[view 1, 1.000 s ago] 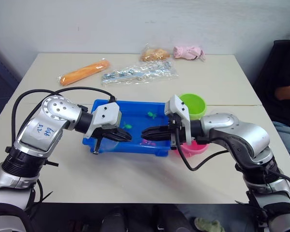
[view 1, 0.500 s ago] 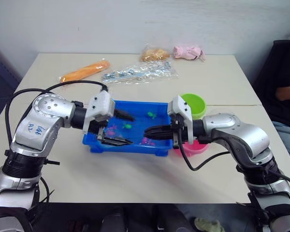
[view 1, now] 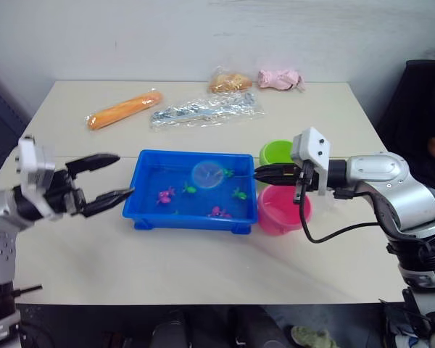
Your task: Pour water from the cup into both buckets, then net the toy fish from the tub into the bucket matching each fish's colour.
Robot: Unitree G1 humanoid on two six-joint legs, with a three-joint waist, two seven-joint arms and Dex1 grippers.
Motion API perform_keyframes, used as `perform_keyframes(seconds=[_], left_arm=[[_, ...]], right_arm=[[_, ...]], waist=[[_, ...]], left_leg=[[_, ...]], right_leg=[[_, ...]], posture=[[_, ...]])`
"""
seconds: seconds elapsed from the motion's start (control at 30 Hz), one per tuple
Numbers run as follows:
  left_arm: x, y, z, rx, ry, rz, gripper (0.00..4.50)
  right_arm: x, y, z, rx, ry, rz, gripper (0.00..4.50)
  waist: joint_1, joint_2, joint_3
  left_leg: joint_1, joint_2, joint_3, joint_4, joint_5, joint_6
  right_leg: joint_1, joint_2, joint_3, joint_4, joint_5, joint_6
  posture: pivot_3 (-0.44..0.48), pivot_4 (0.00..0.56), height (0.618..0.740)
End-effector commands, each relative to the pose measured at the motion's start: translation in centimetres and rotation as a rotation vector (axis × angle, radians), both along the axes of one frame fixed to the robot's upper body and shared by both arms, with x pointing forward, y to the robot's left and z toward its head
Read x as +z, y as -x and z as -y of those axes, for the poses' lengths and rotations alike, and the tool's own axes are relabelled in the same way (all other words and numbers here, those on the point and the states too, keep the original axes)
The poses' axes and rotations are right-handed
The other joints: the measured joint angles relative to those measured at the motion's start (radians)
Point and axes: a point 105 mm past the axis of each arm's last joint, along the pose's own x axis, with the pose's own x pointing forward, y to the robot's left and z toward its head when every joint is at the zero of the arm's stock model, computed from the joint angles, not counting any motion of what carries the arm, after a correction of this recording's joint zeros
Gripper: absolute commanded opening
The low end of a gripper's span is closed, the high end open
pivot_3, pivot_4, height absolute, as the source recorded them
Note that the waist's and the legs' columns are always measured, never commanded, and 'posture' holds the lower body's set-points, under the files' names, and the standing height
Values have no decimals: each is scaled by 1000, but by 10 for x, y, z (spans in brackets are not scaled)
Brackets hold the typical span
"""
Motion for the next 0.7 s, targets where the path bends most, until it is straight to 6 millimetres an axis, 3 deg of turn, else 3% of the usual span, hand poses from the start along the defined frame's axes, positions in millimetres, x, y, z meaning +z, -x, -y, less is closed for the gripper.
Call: perform_keyframes(seconds=[0.03, 0.27, 0.4, 0.7], left_arm=[[-8, 10, -18, 51, -79, -22, 4442], [-25, 18, -45, 117, -47, -101, 4442], [-30, 20, -36, 60, -64, -130, 4442], [-9, 6, -7, -26, -68, -86, 4442]], right_arm=[[10, -3, 9, 36, 85, 117, 0], [4, -4, 8, 110, 175, 171, 0], [-3, 0, 6, 147, 222, 180, 0], [-3, 1, 1, 157, 230, 208, 0]], waist=[[-5, 0, 0], [-12, 0, 0], [-11, 1, 0], [-13, 1, 0]], left_leg=[[0, 0, 0, 0, 0, 0], [0, 0, 0, -1, 0, 1], [0, 0, 0, -1, 0, 1], [0, 0, -1, -1, 0, 1]], right_leg=[[0, 0, 0, 0, 0, 0], [0, 0, 0, 0, 0, 0], [0, -1, 0, 0, 0, 0], [0, -1, -1, 0, 0, 0]], posture=[[0, 150, 740], [0, 150, 740], [0, 150, 740], [0, 150, 740]])
